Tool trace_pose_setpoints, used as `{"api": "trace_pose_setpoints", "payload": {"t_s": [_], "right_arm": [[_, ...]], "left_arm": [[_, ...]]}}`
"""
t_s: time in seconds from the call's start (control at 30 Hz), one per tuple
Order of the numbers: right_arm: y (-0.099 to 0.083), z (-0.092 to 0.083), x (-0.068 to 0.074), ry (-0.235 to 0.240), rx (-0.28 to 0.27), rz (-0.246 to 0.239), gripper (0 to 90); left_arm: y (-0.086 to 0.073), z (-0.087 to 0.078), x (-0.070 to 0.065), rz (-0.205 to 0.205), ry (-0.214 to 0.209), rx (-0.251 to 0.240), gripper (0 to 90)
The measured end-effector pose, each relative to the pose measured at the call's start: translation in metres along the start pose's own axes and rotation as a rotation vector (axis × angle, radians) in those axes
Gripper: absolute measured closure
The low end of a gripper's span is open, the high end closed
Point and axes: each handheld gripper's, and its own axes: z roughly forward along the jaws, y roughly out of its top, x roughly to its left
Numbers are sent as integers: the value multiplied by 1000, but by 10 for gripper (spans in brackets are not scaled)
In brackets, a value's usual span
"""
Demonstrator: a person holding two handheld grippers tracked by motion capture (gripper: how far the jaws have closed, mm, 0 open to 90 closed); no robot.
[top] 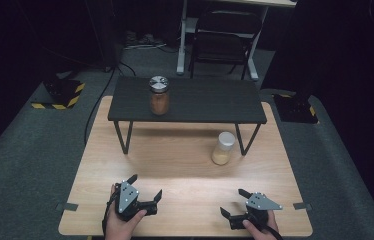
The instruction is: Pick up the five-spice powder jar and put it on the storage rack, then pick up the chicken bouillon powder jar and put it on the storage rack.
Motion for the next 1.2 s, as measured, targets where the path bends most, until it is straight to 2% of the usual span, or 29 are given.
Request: {"api": "trace_pose_setpoints", "payload": {"t_s": [0.07,0.2,0.4,0.6,0.77,1.0,1.2], "right_arm": [[0,0,0,-2,1,2,5],[0,0,1,-9,1,10,5],[1,0,2,-13,4,7,5],[1,0,2,-14,6,11,5],[1,0,2,-21,3,20,5],[1,0,5,-32,6,14,5],[1,0,6,-35,7,15,5]], "left_arm": [[-1,2,2,-4,-11,20,4],[-2,4,3,22,-18,38,4],[-4,10,0,48,8,77,5],[-5,8,0,49,2,69,5],[-5,8,2,34,-3,71,5],[-5,8,2,46,-5,68,5],[-5,9,3,38,-7,72,4]]}}
